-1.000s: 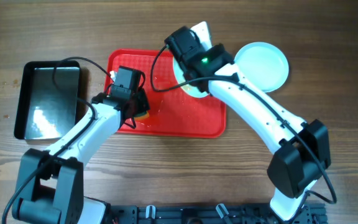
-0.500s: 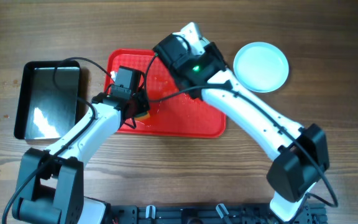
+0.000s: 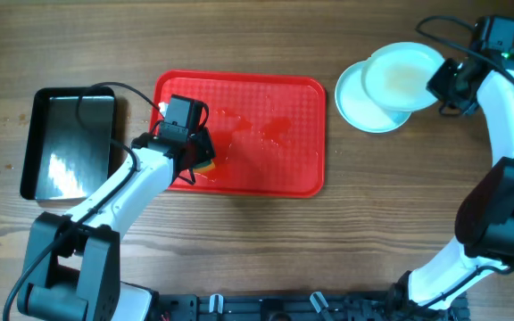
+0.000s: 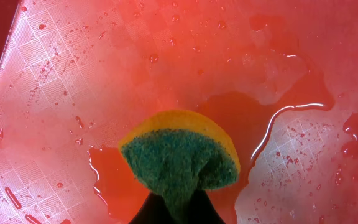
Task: Clean dirty plates on tray and stack at the side
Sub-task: 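Lift the last plate with the right gripper and stack it on the pile, then move the sponge with the left gripper into the black tray and release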
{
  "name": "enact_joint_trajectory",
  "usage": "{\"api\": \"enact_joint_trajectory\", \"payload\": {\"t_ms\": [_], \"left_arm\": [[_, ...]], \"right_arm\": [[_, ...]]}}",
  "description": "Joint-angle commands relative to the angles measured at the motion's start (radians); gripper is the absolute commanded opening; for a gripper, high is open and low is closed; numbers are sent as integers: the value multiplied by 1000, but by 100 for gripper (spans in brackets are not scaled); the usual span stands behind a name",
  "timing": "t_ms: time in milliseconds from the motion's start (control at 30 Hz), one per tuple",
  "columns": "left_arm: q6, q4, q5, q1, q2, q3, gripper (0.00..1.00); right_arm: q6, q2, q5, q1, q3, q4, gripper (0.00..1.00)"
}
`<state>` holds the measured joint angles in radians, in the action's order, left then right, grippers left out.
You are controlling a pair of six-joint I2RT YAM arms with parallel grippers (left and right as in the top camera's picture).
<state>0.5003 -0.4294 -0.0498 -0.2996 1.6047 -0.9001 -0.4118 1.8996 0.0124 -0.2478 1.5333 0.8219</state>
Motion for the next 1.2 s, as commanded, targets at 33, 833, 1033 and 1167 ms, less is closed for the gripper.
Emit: {"api": "enact_joint_trajectory", "payload": {"t_ms": [33, 833, 1033, 1167], "left_arm": [[10, 3, 13, 4, 8, 5, 4], [-104, 157, 16, 504, -82, -65, 4], [-104, 218, 12, 643, 73, -65, 4], [-104, 272, 12, 725, 119, -65, 4]], "right_arm": [[-9, 2, -112, 15, -21, -8, 15], [-35, 91, -170, 589, -22, -14, 100], [-16, 105, -206, 590, -71, 0, 100], [40, 106, -240, 611, -89, -6, 100]]}}
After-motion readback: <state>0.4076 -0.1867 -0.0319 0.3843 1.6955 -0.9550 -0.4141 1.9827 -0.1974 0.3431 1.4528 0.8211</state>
